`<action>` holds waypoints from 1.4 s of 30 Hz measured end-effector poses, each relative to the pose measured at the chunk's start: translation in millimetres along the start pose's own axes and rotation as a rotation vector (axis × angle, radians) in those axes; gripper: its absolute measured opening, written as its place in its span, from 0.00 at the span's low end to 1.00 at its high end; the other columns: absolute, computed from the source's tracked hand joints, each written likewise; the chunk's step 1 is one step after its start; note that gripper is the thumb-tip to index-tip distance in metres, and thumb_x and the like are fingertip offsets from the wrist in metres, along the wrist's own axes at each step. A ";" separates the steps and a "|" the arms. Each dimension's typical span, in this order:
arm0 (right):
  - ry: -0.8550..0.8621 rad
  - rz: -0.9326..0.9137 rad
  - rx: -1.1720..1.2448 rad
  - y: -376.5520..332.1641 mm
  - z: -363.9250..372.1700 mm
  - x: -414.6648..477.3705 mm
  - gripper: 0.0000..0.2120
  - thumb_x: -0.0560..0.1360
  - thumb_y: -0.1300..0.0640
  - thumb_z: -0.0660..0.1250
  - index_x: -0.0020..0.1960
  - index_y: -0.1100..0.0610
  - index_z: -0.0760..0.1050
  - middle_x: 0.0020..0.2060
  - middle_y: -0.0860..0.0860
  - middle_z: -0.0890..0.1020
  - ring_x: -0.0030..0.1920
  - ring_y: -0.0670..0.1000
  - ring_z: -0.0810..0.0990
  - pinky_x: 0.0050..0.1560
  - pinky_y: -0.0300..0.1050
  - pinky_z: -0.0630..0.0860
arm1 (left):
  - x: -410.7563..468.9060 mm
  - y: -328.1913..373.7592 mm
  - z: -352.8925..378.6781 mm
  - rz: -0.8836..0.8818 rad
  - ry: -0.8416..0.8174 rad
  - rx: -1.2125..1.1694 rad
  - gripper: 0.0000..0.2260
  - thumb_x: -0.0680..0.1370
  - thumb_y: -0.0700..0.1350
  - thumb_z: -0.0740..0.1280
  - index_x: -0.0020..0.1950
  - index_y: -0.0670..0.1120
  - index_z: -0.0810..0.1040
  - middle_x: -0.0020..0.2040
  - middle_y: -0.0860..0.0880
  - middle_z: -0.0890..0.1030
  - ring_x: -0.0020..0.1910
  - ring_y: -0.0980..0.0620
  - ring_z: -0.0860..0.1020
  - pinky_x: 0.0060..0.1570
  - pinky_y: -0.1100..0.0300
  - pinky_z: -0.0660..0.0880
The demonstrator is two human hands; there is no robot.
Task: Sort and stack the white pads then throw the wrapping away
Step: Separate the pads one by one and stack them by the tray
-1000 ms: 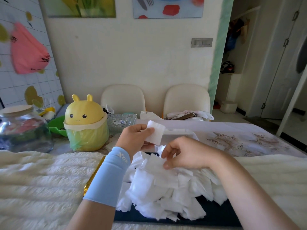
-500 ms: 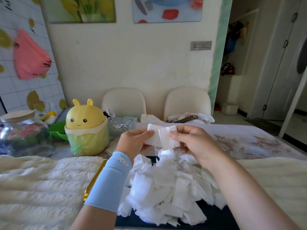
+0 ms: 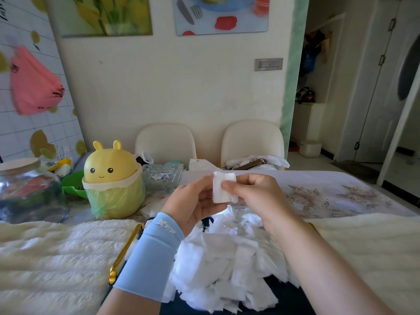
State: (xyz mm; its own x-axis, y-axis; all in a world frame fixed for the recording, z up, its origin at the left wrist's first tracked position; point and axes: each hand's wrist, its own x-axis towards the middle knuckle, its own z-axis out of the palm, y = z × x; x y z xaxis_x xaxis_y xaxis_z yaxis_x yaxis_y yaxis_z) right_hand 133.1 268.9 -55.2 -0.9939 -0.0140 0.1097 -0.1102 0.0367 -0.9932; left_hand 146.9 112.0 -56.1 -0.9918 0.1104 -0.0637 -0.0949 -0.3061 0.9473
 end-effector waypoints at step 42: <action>-0.003 -0.122 -0.412 -12.6 -8.4 -3.1 0.11 0.64 0.51 0.82 0.44 0.49 0.84 0.38 0.45 0.86 0.41 0.47 0.86 0.50 0.54 0.84 | -0.3 -0.9 -1.1 0.038 0.010 0.076 0.16 0.81 0.48 0.64 0.59 0.37 0.81 0.54 0.37 0.84 0.52 0.41 0.83 0.45 0.55 0.83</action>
State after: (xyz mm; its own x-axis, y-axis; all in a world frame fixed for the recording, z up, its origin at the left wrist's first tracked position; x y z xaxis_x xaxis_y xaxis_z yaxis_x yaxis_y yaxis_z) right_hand 137.5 276.9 -42.7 -0.9733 -0.0457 0.2250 -0.2224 0.4310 -0.8745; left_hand 147.2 111.2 -57.2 -0.9954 0.0907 -0.0302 -0.0511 -0.2369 0.9702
